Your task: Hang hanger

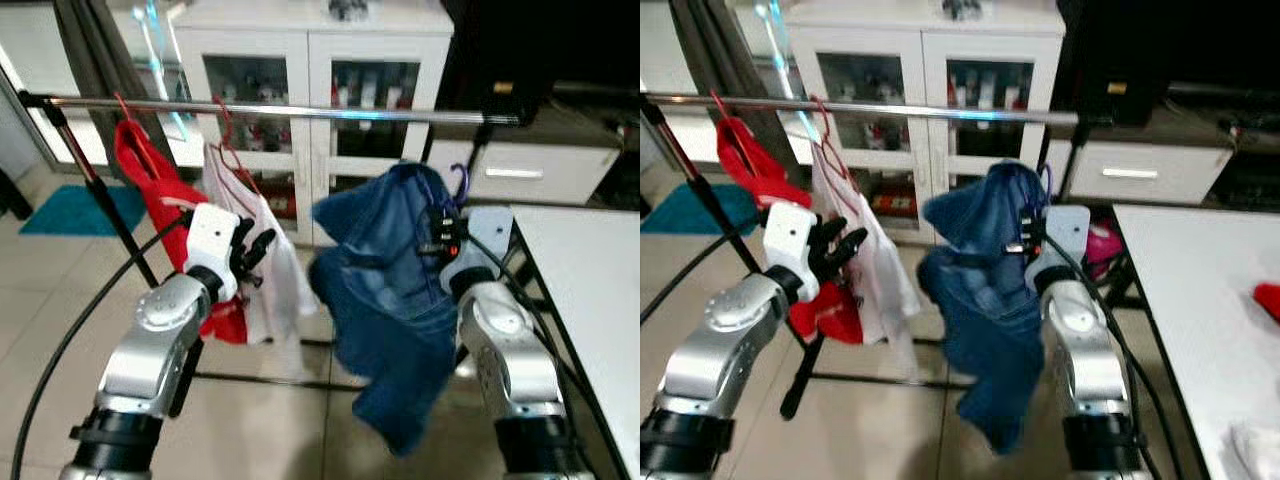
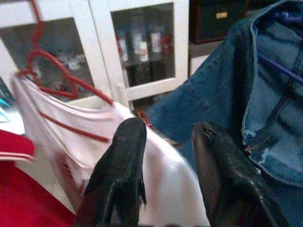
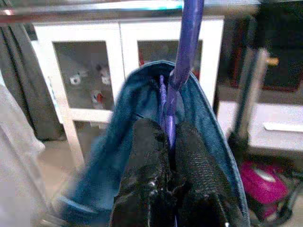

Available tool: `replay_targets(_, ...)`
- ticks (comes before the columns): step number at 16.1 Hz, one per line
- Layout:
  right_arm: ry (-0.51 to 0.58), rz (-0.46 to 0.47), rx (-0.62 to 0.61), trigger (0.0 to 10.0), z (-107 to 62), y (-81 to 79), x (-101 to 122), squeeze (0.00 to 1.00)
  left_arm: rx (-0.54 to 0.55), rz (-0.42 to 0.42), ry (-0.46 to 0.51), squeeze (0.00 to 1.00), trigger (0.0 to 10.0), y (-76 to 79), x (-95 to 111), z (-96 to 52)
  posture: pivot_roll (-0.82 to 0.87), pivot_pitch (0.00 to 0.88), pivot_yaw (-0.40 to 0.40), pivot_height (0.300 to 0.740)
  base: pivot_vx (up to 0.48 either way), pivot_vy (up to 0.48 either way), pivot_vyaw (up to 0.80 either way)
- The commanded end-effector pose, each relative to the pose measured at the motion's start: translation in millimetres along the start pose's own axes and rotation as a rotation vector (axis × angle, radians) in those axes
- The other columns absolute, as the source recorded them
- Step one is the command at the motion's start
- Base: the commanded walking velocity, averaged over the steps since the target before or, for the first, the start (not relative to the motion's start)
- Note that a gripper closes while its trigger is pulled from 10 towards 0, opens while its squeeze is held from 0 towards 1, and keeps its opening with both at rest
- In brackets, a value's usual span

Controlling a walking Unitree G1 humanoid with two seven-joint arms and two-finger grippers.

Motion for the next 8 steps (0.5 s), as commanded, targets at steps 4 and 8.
replay_targets(4, 0.112, -0.053, 0.052, 10.0, 9.4, -11.3, 27, 0.0, -0.038, 0.046, -0.002, 0.0, 10.0, 1.3, 0, -7.3, -0.05, 0.0, 0.003, 0.74, 0.366, 0.0, 0.0)
replay_targets(8, 0.08, -0.127, 0.088, 10.0, 19.3, -13.1, 32, 0.0, -0.117, 0.036, 0.025, 0.0, 10.0, 11.1, 4, -7.4, -0.05, 0.0, 0.003, 0.74, 0.254, 0.0, 0.0)
Point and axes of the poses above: a point about 5 cm out from each wrist's last joint towards the gripper, its own z axis pointing out of the wrist towards the gripper, its own x axis along the axis of the wrist's last joint, y = z × x, the point moved 2 cm from there along z, pointing out of the wrist towards the gripper, and after that the axes turned 2 degrees about z, right-handed, at the moved point
